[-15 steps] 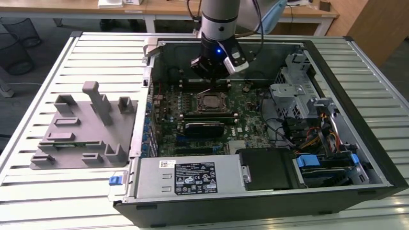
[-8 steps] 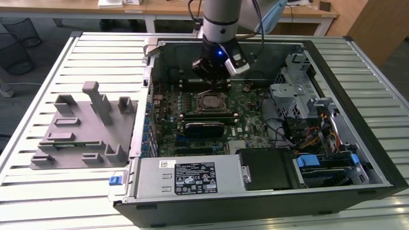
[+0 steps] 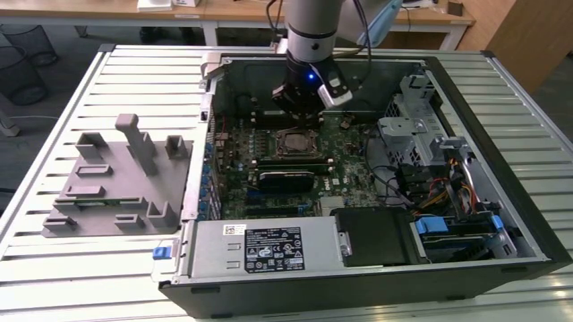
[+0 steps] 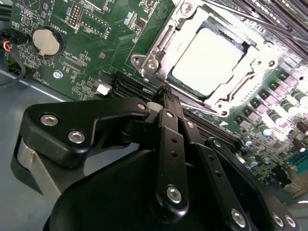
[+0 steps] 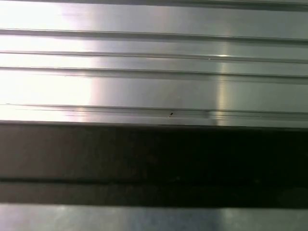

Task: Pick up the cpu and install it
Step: 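Install the first cpu locking lever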

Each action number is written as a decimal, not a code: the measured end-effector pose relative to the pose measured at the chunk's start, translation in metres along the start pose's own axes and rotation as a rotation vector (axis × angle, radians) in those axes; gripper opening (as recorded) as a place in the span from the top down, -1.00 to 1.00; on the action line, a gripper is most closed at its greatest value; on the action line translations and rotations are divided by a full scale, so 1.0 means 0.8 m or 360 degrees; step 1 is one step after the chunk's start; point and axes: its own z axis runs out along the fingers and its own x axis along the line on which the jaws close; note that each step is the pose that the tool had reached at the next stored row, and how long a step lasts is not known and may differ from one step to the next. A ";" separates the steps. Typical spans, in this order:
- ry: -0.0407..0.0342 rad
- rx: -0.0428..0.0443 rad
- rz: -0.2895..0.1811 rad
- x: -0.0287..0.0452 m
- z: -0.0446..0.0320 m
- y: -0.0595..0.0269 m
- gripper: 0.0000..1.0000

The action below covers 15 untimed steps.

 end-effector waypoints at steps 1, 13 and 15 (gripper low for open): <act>0.0000 0.0000 -0.0001 -0.0006 0.0011 0.000 0.79; 0.0000 0.0000 -0.0008 -0.0040 0.0106 0.000 0.79; 0.0000 0.0000 -0.0008 -0.0041 0.0104 0.000 0.79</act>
